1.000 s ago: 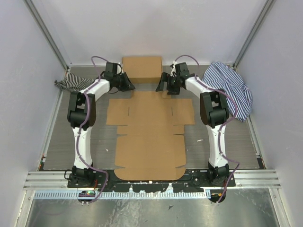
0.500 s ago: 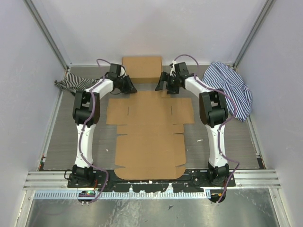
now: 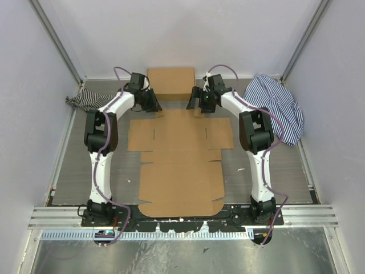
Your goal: Fold the paper box
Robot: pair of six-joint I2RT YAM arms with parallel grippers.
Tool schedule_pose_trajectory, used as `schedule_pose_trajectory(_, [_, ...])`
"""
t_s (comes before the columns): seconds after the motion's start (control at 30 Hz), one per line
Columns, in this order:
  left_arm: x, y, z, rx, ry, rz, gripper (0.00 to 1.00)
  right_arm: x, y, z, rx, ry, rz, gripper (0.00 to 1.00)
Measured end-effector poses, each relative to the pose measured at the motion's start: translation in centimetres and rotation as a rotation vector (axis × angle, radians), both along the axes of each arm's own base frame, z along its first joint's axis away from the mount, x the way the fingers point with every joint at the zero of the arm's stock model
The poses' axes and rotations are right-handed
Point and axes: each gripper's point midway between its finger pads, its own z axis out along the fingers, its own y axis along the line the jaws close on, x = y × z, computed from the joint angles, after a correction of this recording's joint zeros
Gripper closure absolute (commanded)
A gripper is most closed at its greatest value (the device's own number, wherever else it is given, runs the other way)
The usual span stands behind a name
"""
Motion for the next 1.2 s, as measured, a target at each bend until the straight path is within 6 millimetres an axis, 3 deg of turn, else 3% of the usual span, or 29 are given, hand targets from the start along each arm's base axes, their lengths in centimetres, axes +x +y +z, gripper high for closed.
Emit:
schedule_pose_trajectory(0.2, [-0.6, 1.7, 6.0, 0.013, -0.082, 0.033, 0.61, -0.1, -2.0, 1.7, -0.05, -0.007, -0.043, 0.01])
schedule_pose_trajectory(0.37, [-3.0, 3.5, 10.8, -0.004, -0.149, 0.063, 0.61, -0.3, -5.2, 7.3, -0.075, -0.081, -0.117, 0.0])
schedule_pose_trajectory(0.5, [-7.6, 4.5, 10.4, -0.016, -0.113, 0.081, 0.61, -3.7, -7.6, 12.1, -0.099, -0.147, -0.171, 0.0])
schedule_pose_trajectory(0.57, [-10.8, 4.7, 8.6, -0.014, -0.062, 0.088, 0.61, -6.3, -7.9, 12.7, -0.123, -0.154, -0.178, 0.0])
schedule_pose_trajectory(0.67, [-15.5, 4.9, 5.4, 0.007, 0.033, 0.085, 0.6, -11.1, -7.4, 11.2, -0.167, -0.121, -0.151, 0.0])
schedule_pose_trajectory(0.73, [-18.7, 5.0, 3.3, 0.029, 0.092, 0.08, 0.59, -14.8, -7.2, 8.8, -0.194, -0.069, -0.12, 0.0])
schedule_pose_trajectory(0.9, [-24.2, 5.8, 1.8, 0.036, 0.126, 0.098, 0.52, -22.2, -8.8, 3.4, -0.233, 0.073, -0.106, 0.0])
schedule_pose_trajectory(1.0, [-25.0, 6.3, 2.3, 0.021, 0.074, 0.125, 0.46, -24.0, -9.5, 2.1, -0.234, 0.112, -0.125, 0.0])
schedule_pose_trajectory(1.2, [-25.0, 6.6, 2.8, 0.0, 0.013, 0.159, 0.42, -24.3, -9.1, 1.7, -0.194, 0.118, -0.131, 0.0])
